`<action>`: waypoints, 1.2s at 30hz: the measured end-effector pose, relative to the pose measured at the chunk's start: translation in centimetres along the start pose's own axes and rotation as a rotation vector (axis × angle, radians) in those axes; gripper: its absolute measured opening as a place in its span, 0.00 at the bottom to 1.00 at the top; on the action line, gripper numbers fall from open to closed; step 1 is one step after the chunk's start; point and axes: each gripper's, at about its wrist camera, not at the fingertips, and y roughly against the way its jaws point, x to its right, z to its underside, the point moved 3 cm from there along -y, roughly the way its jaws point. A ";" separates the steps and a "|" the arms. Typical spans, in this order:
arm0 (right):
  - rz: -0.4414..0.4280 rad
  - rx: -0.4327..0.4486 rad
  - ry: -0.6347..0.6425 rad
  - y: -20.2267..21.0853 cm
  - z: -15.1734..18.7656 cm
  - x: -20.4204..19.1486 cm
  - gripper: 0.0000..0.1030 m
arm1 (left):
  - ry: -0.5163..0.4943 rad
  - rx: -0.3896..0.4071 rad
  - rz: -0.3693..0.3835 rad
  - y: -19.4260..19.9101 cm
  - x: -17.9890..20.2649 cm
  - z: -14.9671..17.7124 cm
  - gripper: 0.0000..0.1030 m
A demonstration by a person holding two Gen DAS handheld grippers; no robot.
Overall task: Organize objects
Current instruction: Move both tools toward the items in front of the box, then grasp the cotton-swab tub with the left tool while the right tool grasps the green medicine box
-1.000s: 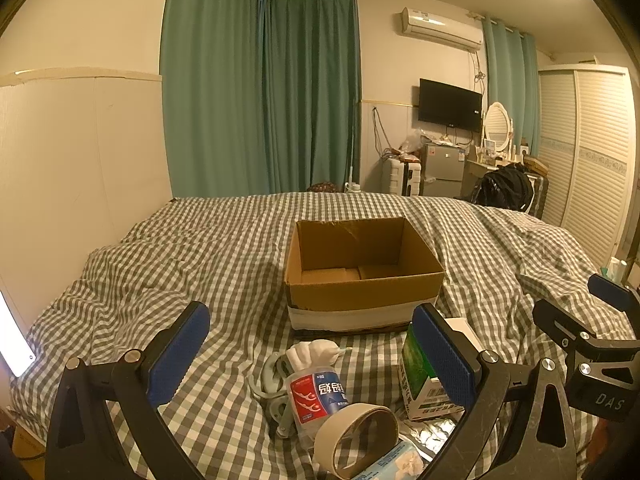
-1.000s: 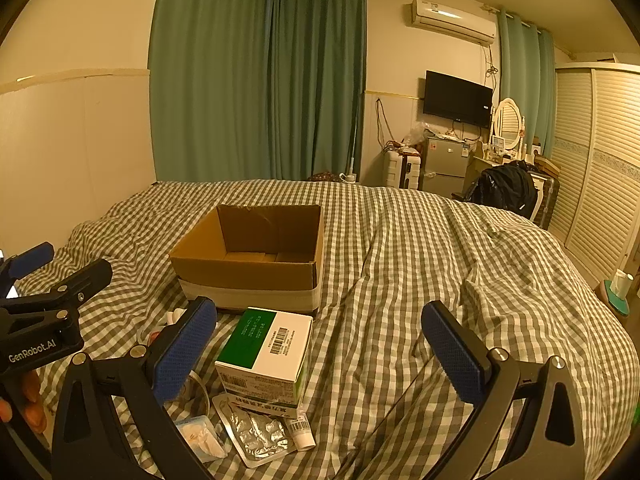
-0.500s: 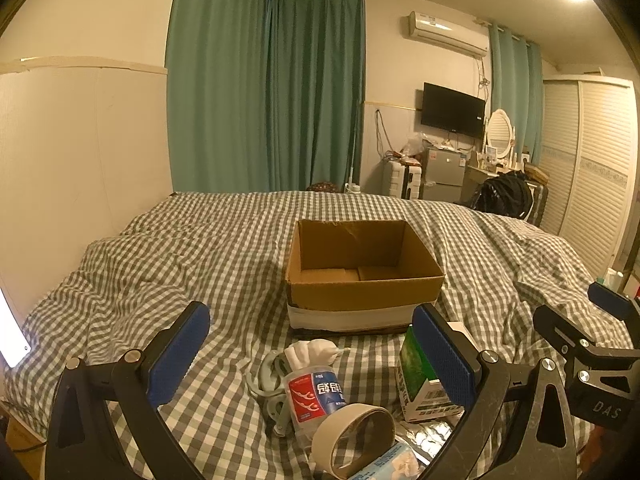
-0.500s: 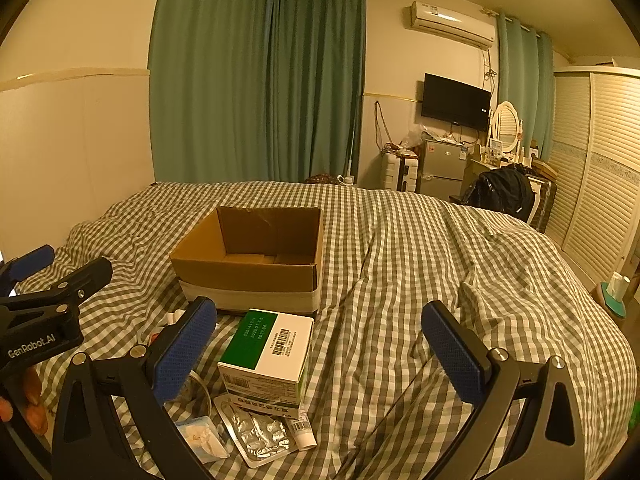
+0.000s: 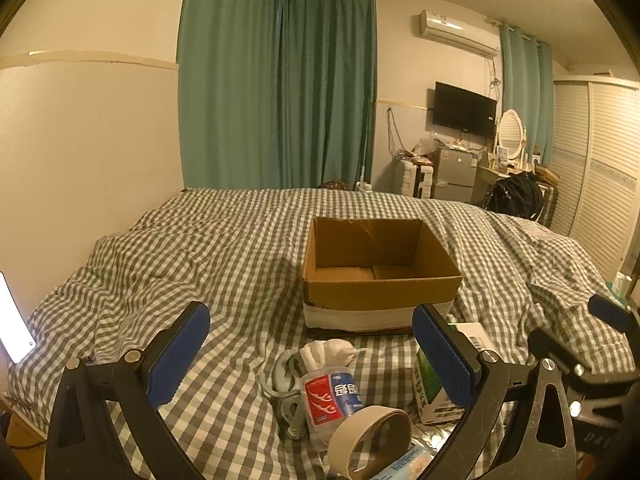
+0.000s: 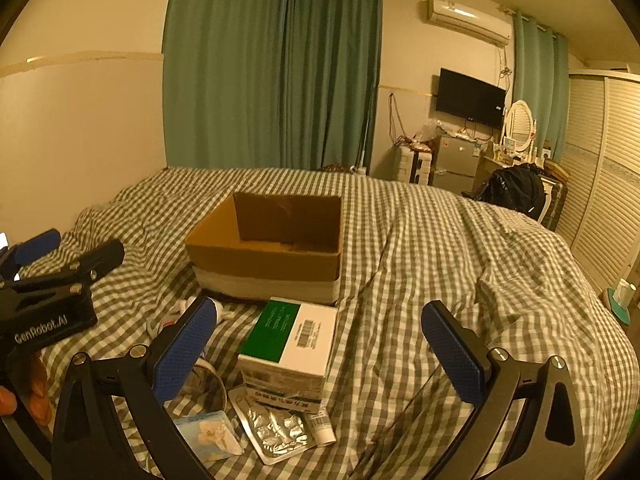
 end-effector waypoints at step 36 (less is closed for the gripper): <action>-0.160 -0.282 0.005 -10.3 5.7 -1.3 0.79 | 0.038 -0.565 0.119 -14.8 1.7 10.2 0.68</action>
